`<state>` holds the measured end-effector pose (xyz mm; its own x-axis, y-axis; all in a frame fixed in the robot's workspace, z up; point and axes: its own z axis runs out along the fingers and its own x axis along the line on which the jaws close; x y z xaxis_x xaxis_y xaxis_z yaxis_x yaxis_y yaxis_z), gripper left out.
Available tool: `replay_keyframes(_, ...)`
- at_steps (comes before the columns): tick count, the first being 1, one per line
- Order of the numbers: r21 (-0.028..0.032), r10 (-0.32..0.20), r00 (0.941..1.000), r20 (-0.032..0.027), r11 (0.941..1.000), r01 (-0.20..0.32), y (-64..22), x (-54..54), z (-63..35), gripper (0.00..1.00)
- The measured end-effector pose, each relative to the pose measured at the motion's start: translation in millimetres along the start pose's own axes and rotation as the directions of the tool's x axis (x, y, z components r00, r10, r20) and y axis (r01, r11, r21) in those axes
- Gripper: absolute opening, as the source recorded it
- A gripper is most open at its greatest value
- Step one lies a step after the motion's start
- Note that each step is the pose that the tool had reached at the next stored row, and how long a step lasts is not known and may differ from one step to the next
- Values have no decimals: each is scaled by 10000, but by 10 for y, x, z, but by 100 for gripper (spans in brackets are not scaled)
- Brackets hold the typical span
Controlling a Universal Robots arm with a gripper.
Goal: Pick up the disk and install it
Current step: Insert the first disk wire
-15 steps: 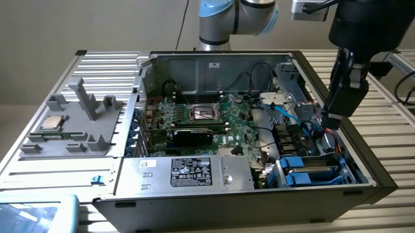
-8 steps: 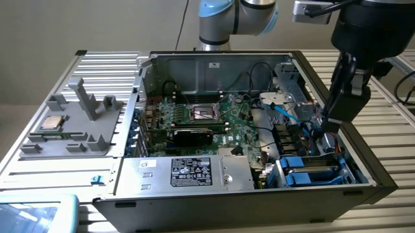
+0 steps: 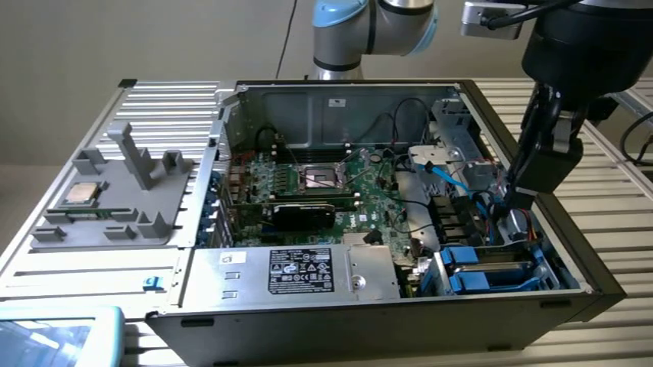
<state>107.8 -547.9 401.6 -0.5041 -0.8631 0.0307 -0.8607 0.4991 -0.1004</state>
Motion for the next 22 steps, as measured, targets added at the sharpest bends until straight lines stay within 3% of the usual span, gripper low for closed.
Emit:
replay_keyframes(10, -1, -3, 10000, 5, 10000, 3, -7, 14, 1, 50)
replay_keyframes(15, -40, -2, 10000, 74, 10000, 3, -33, 83, 6, 50)
replay_keyframes(17, -72, 1, 9999, 129, 10000, 0, -48, 123, 10, 50)
replay_keyframes(22, -86, -13, 9999, 166, 10000, 15, 4, 198, 23, 50)
